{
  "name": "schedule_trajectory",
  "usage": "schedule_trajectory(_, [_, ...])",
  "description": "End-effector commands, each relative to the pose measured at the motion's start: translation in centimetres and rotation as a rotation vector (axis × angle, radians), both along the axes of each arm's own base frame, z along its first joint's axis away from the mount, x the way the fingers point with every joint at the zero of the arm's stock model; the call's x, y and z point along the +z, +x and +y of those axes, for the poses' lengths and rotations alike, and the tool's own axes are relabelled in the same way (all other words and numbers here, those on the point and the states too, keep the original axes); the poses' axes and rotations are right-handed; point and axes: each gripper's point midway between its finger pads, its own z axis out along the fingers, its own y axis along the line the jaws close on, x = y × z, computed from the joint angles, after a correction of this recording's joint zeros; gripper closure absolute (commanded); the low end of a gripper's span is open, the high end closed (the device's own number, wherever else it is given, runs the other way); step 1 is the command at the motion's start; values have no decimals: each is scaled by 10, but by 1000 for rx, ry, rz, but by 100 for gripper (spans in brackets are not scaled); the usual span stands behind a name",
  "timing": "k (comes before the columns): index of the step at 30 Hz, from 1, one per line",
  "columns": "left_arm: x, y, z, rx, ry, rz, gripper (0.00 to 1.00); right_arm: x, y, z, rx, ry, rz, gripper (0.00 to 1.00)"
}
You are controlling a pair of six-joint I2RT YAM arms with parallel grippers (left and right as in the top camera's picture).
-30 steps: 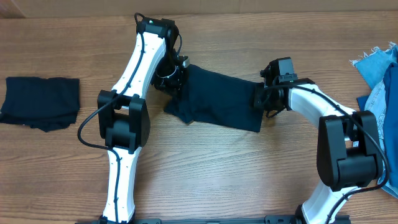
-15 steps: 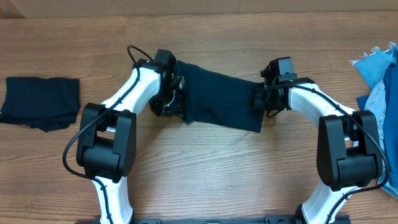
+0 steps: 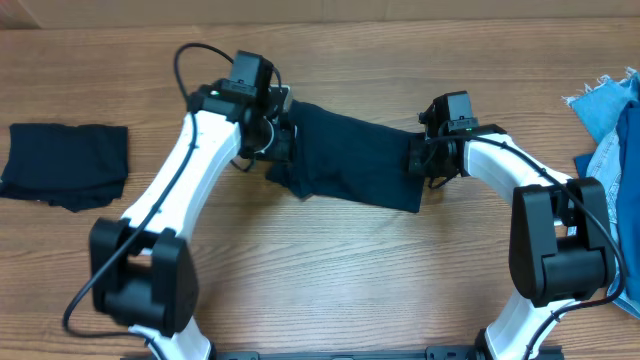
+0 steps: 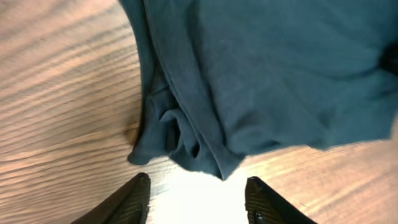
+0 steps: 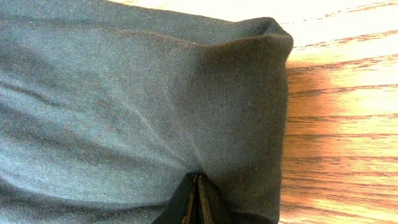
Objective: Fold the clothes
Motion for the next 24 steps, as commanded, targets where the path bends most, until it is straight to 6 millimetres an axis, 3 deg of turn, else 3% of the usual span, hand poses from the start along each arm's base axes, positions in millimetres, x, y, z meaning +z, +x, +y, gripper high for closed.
schedule_trajectory(1, [-55, -6, -10, 41, 8, 138, 50, -37, -23, -31, -44, -136, 109, 93])
schedule_trajectory(4, [-79, -7, -14, 40, 9, 187, 53, -37, -23, -31, -44, -136, 109, 93])
schedule_trajectory(11, [-81, 2, -18, 35, 2, 149, 61, -37, -23, -31, -44, -137, 109, 93])
schedule_trajectory(16, [-83, 4, -12, 44, 42, 137, 96, -37, -24, -31, -44, -137, 111, 93])
schedule_trajectory(20, [-87, 7, 28, 109, 177, 136, 96, -37, -24, -32, -43, -138, 114, 93])
schedule_trajectory(24, [-88, 15, 74, 222, 172, 157, 96, -37, -25, -34, -47, -154, 117, 93])
